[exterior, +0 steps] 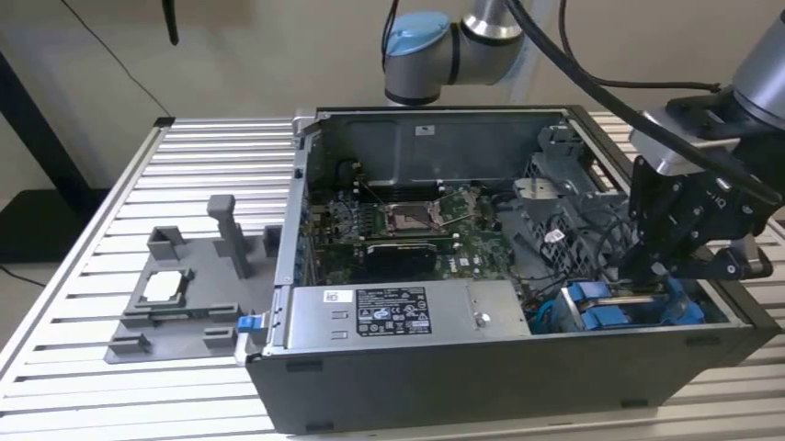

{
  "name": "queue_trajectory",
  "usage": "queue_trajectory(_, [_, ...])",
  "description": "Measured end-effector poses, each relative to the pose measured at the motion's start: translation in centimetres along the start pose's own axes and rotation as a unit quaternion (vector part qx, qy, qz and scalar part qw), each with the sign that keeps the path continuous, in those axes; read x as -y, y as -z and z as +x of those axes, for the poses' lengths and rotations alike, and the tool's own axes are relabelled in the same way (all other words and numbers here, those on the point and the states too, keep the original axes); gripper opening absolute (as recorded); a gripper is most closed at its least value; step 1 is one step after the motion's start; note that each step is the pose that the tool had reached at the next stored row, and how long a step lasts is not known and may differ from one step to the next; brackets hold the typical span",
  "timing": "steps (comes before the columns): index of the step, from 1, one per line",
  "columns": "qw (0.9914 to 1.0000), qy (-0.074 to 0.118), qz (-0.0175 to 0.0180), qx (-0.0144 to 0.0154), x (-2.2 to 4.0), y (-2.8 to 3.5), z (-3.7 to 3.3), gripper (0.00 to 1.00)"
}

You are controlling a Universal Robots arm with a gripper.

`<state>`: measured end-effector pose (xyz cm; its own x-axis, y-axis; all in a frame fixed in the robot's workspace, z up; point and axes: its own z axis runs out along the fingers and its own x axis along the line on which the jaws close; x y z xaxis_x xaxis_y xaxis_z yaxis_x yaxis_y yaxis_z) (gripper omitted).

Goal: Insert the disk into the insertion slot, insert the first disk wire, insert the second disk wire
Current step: 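Insert the second disk wire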

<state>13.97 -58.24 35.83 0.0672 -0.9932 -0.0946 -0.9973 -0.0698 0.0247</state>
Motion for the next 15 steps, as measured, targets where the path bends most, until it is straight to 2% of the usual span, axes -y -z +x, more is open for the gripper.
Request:
queue_trajectory(3, [1.00000,0.000,0.0023,0.0008,-0.20,0.80,-0.09,0.24])
queue_trajectory(5, [0.99999,0.000,0.0048,0.0015,-0.58,1.18,-0.15,0.24])
queue_trajectory(7, [0.99998,0.001,0.0055,0.0027,-0.90,1.63,-0.21,0.24])
queue_trajectory(10, [0.99997,0.001,0.0071,0.0040,-1.57,1.92,-0.33,0.24])
queue_trajectory(11, [0.99995,0.001,0.0087,0.0040,-1.90,1.94,-0.41,0.24])
queue_trajectory(12, [0.99985,0.002,0.0164,0.0044,-3.26,1.99,-0.85,0.24])
queue_trajectory(13, [0.99981,0.002,0.0189,0.0046,-3.64,2.08,-0.99,0.24])
queue_trajectory(15, [0.99970,0.002,0.0239,0.0043,-3.94,2.03,-1.49,0.24])
